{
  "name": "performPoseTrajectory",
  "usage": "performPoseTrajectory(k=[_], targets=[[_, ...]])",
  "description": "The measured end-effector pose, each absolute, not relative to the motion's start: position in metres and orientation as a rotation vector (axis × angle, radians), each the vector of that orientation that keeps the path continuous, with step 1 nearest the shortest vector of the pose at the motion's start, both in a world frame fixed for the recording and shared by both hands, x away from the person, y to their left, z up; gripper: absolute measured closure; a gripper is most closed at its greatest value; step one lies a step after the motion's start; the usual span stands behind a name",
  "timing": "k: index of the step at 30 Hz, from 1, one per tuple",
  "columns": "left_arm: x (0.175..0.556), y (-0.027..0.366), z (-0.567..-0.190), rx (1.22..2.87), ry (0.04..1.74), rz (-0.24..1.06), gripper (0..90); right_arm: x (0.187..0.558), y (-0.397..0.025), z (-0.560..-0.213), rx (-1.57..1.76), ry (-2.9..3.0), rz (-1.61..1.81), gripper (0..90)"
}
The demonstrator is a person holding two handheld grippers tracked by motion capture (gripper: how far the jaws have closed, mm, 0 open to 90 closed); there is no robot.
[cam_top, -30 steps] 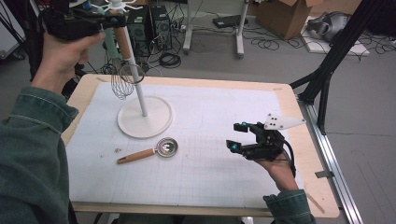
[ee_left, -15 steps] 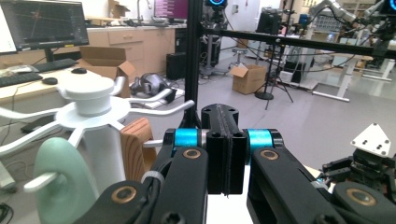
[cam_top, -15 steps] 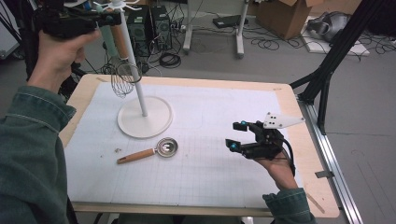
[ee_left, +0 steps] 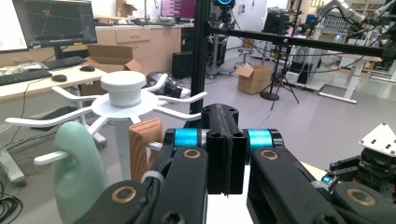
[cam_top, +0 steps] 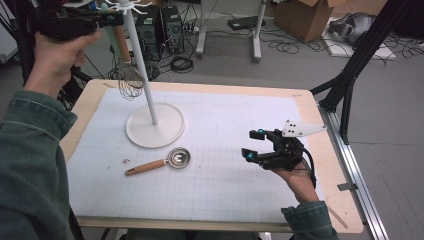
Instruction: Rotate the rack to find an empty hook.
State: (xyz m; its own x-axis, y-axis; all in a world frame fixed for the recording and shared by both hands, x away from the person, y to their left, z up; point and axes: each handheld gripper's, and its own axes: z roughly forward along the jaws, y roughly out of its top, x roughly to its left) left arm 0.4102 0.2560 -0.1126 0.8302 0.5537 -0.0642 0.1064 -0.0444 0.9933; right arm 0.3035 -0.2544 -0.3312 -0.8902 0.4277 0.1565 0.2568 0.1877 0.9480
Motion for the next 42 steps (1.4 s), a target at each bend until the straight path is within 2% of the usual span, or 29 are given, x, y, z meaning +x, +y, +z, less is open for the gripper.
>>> performPoseTrajectory(k=[22, 32, 42], targets=[[0.402, 0.270, -0.115, 1.600, 0.537, 0.406, 88.3, 0.304, -0.253, -0.331, 0.680, 2.308, 1.787, 26.6], [0.381, 0.276, -0.127, 1.661, 0.513, 0.406, 77.5, 0.303, -0.252, -0.332, 0.673, 2.313, 1.763, 26.6], [0.361, 0.282, -0.142, 1.710, 0.507, 0.415, 62.1, 0.302, -0.251, -0.333, 0.678, 2.326, 1.748, 26.5]])
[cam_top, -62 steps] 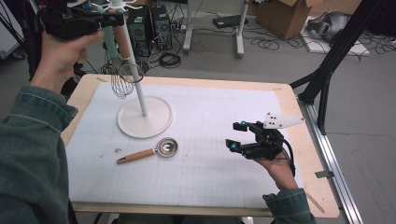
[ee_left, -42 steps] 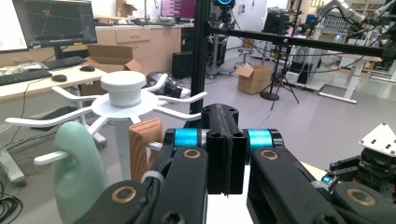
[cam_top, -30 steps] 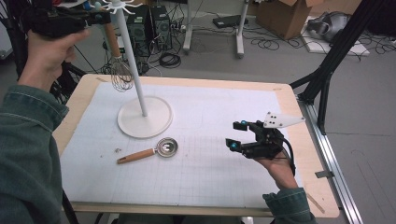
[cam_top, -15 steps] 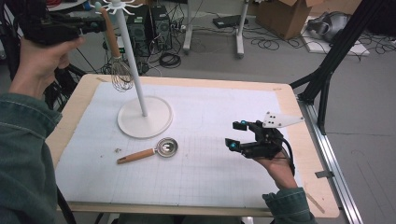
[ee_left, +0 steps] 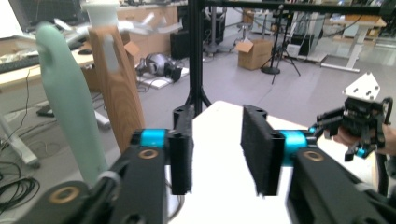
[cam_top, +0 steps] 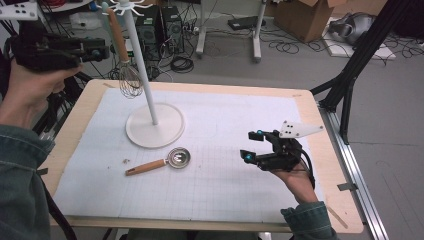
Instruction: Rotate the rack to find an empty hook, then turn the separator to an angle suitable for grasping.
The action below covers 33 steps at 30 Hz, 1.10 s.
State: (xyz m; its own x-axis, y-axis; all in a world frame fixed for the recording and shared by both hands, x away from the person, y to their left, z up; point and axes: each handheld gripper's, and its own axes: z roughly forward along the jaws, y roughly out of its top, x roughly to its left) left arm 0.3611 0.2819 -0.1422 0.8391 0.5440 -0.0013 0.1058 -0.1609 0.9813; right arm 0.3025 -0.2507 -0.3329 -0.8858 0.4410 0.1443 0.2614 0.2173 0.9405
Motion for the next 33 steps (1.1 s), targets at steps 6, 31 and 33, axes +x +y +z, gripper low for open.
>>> performPoseTrajectory(k=[6, 31, 33], targets=[[0.348, 0.283, -0.164, 1.741, 0.504, 0.424, 52.9, 0.304, -0.246, -0.335, 0.677, 2.350, 1.729, 26.3], [0.308, 0.295, -0.245, 1.781, 0.547, 0.426, 34.4, 0.308, -0.214, -0.339, 0.675, 2.423, 1.644, 26.2], [0.306, 0.296, -0.250, 1.785, 0.546, 0.428, 34.3, 0.308, -0.211, -0.339, 0.667, 2.426, 1.638, 26.2]])
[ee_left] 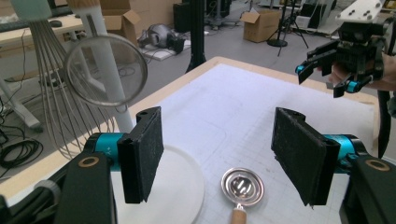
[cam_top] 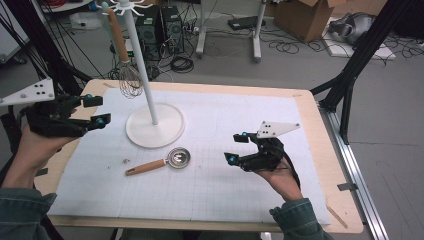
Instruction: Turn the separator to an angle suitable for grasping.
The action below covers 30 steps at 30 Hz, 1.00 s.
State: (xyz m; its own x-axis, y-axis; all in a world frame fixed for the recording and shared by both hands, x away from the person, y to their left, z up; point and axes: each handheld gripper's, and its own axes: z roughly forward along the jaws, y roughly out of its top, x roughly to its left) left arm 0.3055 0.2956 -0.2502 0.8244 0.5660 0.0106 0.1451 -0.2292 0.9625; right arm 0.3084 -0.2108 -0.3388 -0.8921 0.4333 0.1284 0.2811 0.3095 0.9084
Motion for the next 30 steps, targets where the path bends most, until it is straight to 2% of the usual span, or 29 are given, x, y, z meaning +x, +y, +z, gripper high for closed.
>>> performPoseTrajectory(k=[30], targets=[[0.283, 0.304, -0.311, 1.812, 0.537, 0.403, 34.9, 0.320, -0.173, -0.349, 0.612, 2.531, 1.529, 26.3]])
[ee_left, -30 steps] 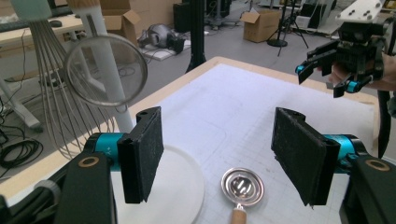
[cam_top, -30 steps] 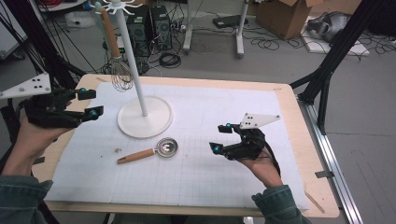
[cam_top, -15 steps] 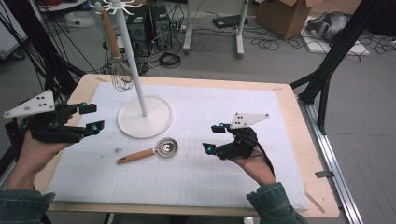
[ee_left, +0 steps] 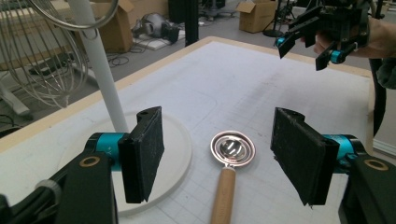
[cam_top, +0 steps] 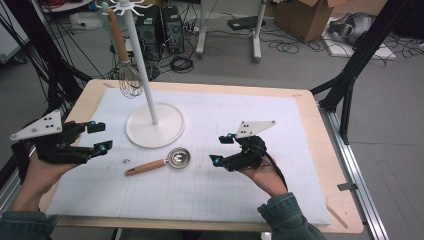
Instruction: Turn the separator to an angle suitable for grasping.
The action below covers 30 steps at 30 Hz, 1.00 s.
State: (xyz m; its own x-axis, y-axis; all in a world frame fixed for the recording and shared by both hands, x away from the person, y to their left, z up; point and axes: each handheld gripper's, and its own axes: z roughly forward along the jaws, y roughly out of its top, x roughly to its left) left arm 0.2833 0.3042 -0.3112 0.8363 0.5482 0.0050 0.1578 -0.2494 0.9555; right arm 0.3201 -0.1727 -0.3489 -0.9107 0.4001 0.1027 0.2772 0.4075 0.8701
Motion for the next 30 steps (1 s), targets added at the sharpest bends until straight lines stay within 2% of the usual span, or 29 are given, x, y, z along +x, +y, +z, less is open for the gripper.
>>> performPoseTrajectory(k=[15, 30], targets=[[0.277, 0.299, -0.335, 1.824, 0.546, 0.400, 34.0, 0.322, -0.167, -0.356, 0.605, 2.562, 1.501, 26.4], [0.268, 0.289, -0.352, 1.842, 0.572, 0.415, 27.8, 0.344, -0.114, -0.354, 0.466, 2.669, 1.415, 27.5]])
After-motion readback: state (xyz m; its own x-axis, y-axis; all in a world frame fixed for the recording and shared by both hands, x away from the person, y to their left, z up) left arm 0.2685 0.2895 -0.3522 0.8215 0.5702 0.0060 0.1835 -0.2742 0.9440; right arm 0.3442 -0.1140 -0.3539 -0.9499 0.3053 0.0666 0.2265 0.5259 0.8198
